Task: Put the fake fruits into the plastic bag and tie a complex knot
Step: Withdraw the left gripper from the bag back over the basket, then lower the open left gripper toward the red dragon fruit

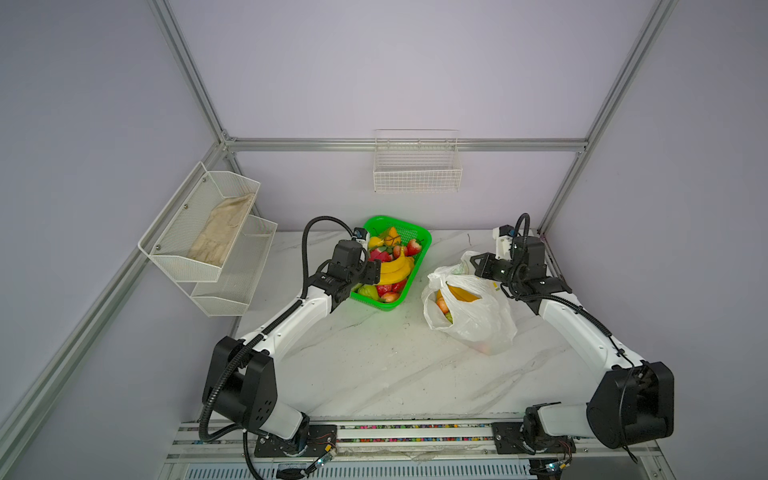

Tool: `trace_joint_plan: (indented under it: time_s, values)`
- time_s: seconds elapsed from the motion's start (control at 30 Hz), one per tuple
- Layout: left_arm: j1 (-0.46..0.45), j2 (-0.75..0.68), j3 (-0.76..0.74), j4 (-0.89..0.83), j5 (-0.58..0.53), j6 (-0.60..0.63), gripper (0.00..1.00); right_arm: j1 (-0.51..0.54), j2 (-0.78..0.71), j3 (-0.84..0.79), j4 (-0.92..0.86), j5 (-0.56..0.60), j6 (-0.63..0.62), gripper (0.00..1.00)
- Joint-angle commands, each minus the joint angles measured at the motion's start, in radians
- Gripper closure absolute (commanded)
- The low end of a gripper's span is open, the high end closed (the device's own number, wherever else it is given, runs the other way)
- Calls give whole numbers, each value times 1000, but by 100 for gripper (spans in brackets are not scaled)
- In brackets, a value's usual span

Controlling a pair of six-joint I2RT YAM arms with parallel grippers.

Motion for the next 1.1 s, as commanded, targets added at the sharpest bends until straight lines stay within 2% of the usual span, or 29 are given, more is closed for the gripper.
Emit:
trace_joint_plan:
  time_s: [0.0,0.2,0.33,0.5,0.67,0.83,1.07]
  values:
    - [48,52,154,7,32,35,24,-4,-8,2,25,-9,-5,100]
    - [94,171,296,-37,116,2,25,-4,-3,6,23,-2,-5,100]
    - [95,222,351,-33,210,-21,26,-3,2,11,17,-3,-6,100]
    - [95,282,401,-26,252,-21,27,-4,-8,9,14,9,-3,100]
    - [95,327,448,-34,254,-21,29,-4,-4,12,9,9,1,100]
    - [97,373,495,-77,208,1,28,-4,-6,17,-3,15,-1,100]
    - [118,444,589,-163,222,-3,28,-4,6,13,1,10,0,100]
